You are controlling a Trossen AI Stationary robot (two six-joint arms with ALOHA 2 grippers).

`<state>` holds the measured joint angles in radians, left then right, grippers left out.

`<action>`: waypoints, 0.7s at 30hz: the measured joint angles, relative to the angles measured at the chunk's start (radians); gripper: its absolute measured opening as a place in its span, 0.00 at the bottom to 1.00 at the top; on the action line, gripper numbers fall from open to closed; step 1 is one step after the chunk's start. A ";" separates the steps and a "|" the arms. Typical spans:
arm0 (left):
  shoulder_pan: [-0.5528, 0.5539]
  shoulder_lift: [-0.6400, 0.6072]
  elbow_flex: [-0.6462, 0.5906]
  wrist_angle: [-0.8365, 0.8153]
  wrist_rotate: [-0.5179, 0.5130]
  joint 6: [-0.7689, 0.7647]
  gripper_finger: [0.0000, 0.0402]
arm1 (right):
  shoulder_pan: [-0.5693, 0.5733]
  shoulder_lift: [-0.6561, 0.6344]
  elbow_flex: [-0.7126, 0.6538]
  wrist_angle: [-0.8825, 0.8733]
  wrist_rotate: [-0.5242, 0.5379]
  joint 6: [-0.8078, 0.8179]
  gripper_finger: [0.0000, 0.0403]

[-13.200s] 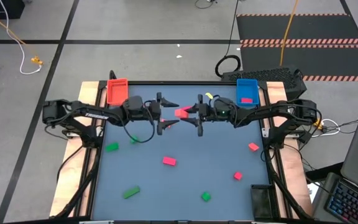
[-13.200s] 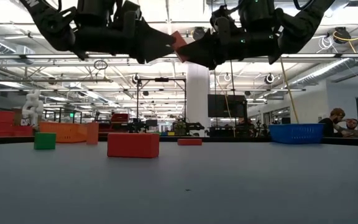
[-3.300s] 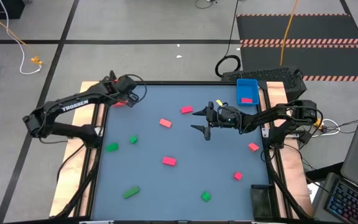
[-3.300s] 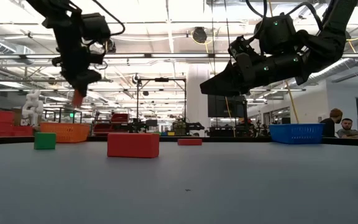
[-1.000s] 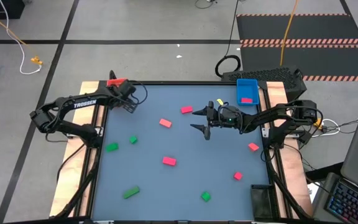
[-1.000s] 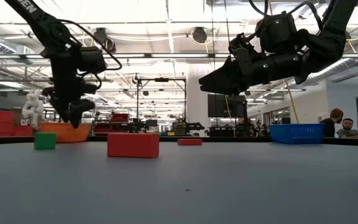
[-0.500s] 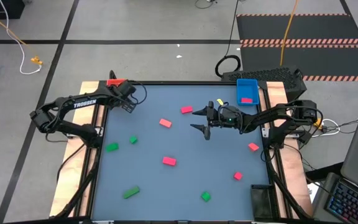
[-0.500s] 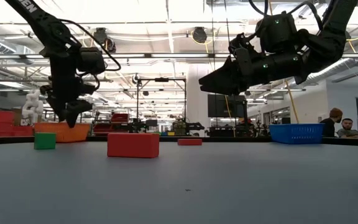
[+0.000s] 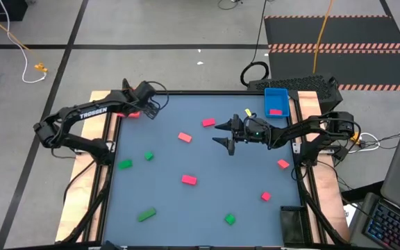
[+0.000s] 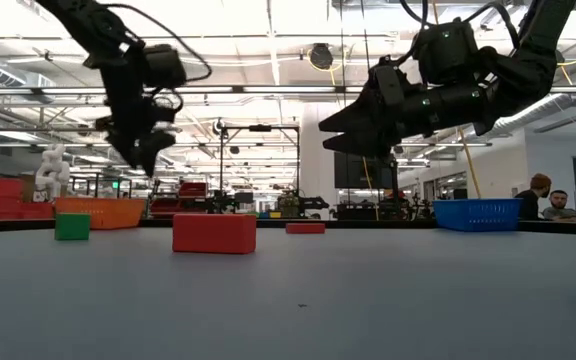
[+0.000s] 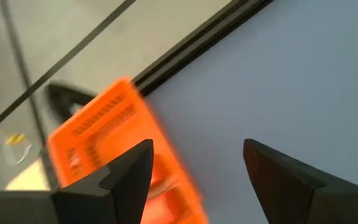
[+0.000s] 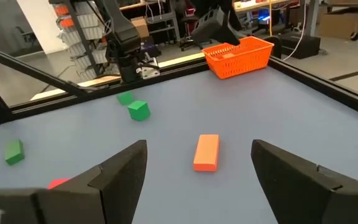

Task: Sort & place blocks by color
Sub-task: Put the pink block into the blue bin

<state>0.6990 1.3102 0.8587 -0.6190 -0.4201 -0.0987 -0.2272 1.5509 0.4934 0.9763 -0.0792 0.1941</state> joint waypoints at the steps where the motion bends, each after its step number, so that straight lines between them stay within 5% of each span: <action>1: -0.015 0.000 0.008 0.017 0.029 0.014 0.62 | 0.000 0.000 0.000 0.001 0.000 0.001 0.70; 8: -0.137 0.000 0.020 0.134 0.182 0.053 0.62 | 0.000 0.000 0.000 0.000 0.006 0.012 0.70; 21: -0.313 -0.040 0.020 0.186 0.220 0.047 0.62 | -0.001 0.000 0.000 0.007 0.192 0.051 0.70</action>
<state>0.3862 1.2705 0.8791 -0.4332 -0.2004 -0.0513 -0.2280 1.5509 0.4934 0.9829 0.1127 0.2450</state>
